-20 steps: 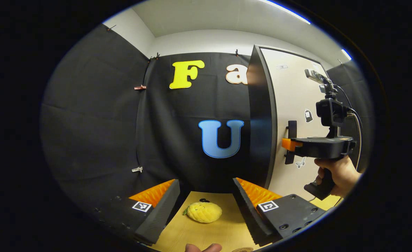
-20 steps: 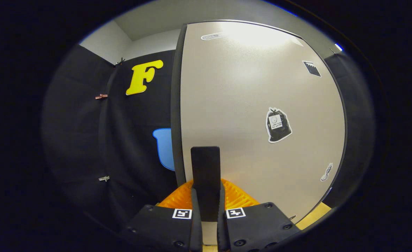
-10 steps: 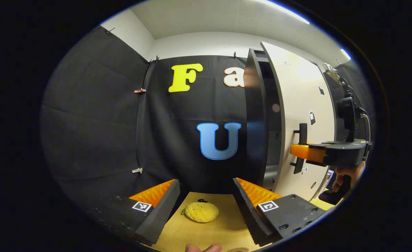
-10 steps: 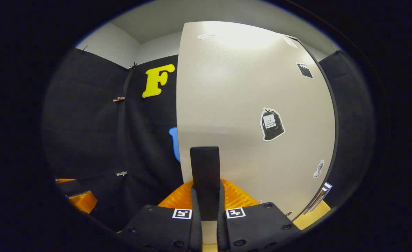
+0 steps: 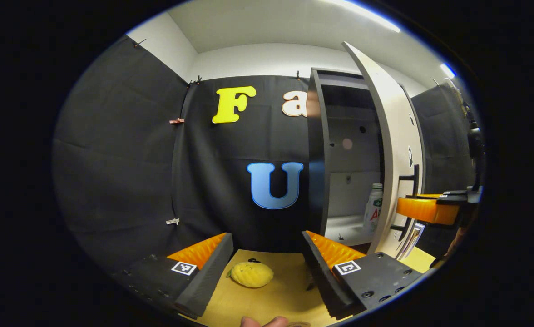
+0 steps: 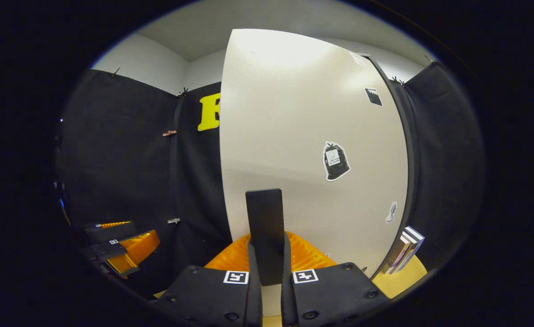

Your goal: Open the cabinet door with the right hand, grasp the bottle in the cabinet with the left hand and place it on the coaster, then close the cabinet door with the right hand.

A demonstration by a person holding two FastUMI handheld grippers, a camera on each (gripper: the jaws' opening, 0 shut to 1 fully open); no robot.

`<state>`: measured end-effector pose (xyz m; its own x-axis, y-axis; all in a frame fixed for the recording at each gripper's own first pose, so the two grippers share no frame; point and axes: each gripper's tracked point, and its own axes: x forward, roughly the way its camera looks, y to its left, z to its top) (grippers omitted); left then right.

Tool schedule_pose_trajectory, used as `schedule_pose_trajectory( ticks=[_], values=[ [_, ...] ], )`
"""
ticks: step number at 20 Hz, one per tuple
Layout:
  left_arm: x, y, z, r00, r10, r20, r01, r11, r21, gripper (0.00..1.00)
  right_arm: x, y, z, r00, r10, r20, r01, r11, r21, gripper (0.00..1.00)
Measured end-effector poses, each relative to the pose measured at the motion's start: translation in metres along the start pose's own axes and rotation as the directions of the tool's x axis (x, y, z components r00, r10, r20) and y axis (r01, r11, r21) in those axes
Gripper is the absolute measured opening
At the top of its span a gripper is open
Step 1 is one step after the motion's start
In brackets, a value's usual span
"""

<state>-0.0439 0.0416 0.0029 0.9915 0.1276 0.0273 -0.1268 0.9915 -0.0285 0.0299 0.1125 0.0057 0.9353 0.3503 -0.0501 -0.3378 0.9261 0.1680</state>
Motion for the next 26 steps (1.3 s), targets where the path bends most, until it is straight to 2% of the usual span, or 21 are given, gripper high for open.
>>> schedule_pose_trajectory(
  ticks=[8, 18, 22, 26],
  values=[
    [0.005, -0.034, 0.009, 0.999, -0.047, 0.023, 0.047, 0.999, 0.006, 0.94, -0.06, -0.035, 0.009, 1.0, -0.019, 0.003, 0.019, 1.0, 0.011, 0.2],
    [0.021, -0.087, 0.012, 0.989, -0.146, 0.028, 0.146, 0.989, 0.002, 0.94, -0.126, -0.1, 0.019, 0.981, -0.195, 0.011, 0.195, 0.981, 0.001, 0.19],
    [0.025, -0.114, 0.011, 0.981, -0.193, 0.023, 0.193, 0.981, 0.005, 0.96, -0.139, -0.116, 0.03, 0.975, -0.218, 0.039, 0.216, 0.975, 0.055, 0.19],
    [0.025, -0.143, 0.011, 0.969, -0.246, 0.02, 0.246, 0.969, 0.005, 0.92, -0.149, -0.143, 0.031, 0.963, -0.27, 0.029, 0.269, 0.963, 0.013, 0.18]
  ],
)
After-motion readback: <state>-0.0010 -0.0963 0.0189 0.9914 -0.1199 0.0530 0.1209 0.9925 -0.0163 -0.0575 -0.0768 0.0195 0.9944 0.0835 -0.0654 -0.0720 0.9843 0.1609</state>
